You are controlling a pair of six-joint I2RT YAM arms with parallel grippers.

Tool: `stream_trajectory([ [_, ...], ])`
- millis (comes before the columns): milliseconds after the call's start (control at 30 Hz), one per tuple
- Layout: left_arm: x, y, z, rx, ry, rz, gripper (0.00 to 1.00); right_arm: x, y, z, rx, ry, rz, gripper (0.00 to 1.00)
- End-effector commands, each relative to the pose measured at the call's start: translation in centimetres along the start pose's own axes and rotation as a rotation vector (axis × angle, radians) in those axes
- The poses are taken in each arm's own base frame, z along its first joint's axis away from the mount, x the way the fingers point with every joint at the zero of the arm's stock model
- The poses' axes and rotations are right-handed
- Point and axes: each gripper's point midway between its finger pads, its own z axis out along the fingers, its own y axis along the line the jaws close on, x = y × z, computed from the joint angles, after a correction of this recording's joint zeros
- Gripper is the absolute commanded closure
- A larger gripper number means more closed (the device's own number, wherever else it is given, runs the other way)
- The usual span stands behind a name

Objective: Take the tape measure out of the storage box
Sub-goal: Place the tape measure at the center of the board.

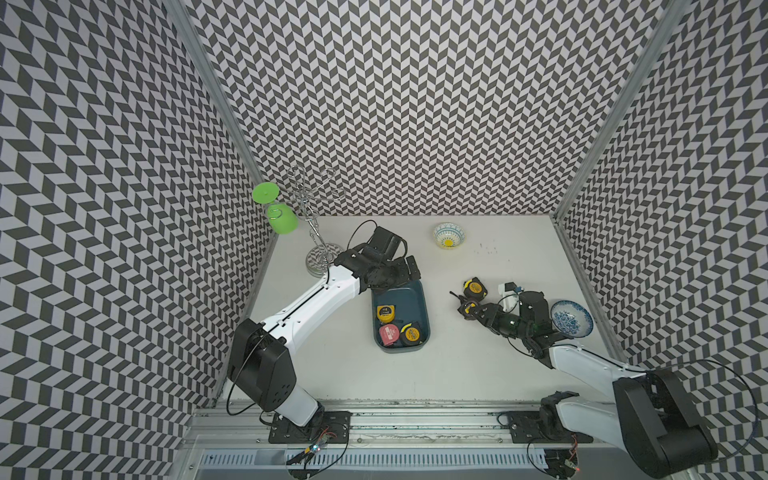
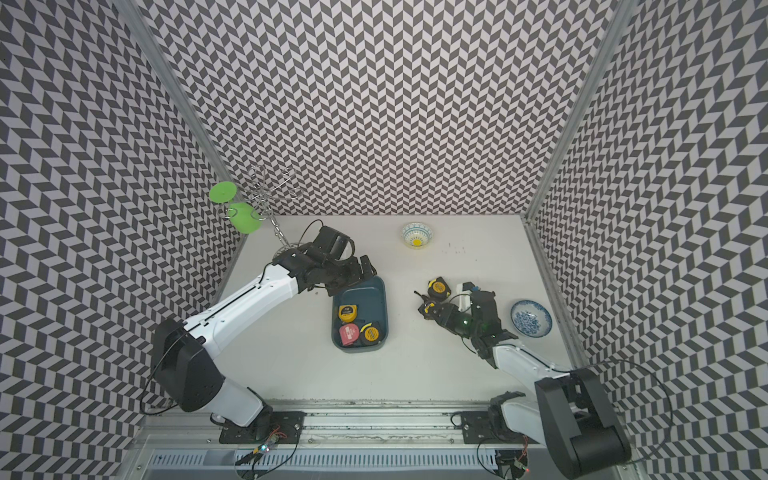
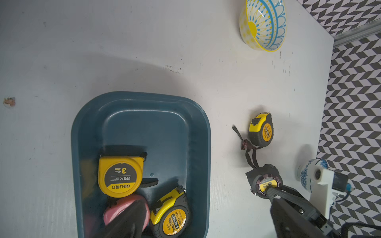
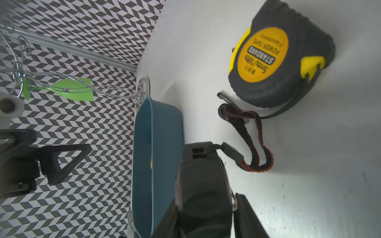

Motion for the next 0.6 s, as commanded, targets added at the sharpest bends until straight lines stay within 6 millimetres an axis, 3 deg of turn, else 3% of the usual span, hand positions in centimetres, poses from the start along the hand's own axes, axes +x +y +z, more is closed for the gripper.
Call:
stream_trajectory([
  [0, -0.4, -0.5, -0.7, 0.021, -0.027, 0.021, 0.0, 0.4, -0.8, -0.1, -0.007, 0.017, -0.01, 0.89],
  [300, 0.4, 0.5, -0.1, -0.005, -0.005, 0.019, 0.0, 1.2, -3.6, -0.4, 0.07, 0.041, 0.048, 0.87],
  [567, 0.7, 1.1, 0.0, -0.025, 0.002, 0.021, 0.0, 1.6, -4.8, -0.6, 0.149, 0.061, 0.072, 0.49],
])
